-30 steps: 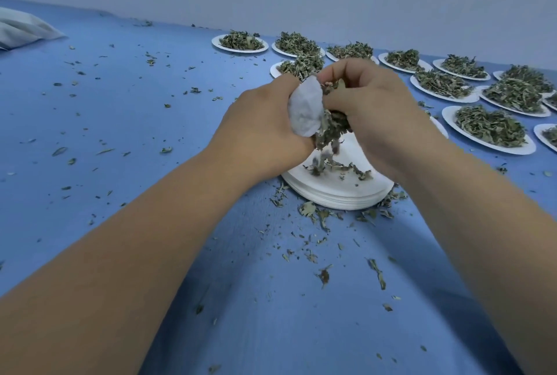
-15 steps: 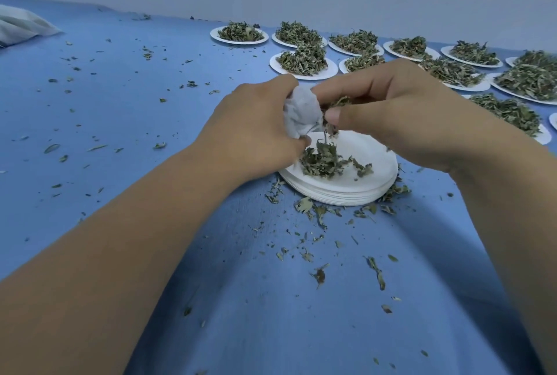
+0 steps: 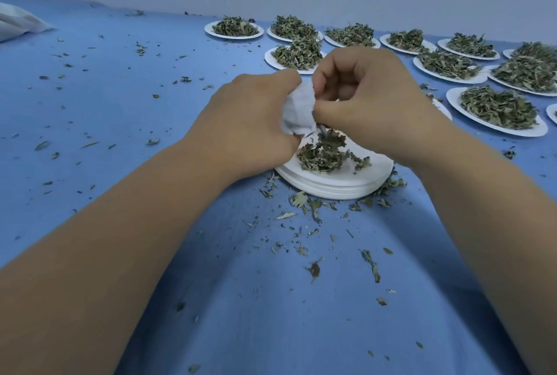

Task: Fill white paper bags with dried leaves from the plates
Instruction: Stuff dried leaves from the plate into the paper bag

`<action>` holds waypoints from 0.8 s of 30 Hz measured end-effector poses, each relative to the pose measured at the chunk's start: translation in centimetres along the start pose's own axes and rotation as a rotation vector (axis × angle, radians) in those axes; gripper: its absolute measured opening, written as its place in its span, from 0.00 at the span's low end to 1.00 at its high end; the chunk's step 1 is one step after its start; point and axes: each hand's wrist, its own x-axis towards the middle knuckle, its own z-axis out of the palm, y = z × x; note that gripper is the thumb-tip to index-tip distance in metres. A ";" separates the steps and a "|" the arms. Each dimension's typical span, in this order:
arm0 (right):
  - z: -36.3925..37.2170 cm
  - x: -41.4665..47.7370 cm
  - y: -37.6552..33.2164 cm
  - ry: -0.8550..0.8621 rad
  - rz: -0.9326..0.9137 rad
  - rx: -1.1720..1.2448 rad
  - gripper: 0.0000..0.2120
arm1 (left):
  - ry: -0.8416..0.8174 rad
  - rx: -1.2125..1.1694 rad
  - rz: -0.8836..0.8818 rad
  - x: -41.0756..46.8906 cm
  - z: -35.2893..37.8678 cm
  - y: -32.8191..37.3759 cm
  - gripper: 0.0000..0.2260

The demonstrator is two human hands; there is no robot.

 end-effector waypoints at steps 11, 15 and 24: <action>-0.8 -2.4 0.9 -0.331 0.047 -0.496 0.25 | 0.295 -0.332 -0.512 1.3 -1.6 -2.4 0.14; 1.0 -2.7 0.9 -0.430 -0.043 -0.587 0.31 | 0.290 -0.375 -0.547 1.2 -1.7 -2.4 0.15; 1.8 -2.0 0.6 -0.364 -0.113 -0.591 0.22 | 0.147 -0.268 -0.368 0.8 0.3 -1.1 0.14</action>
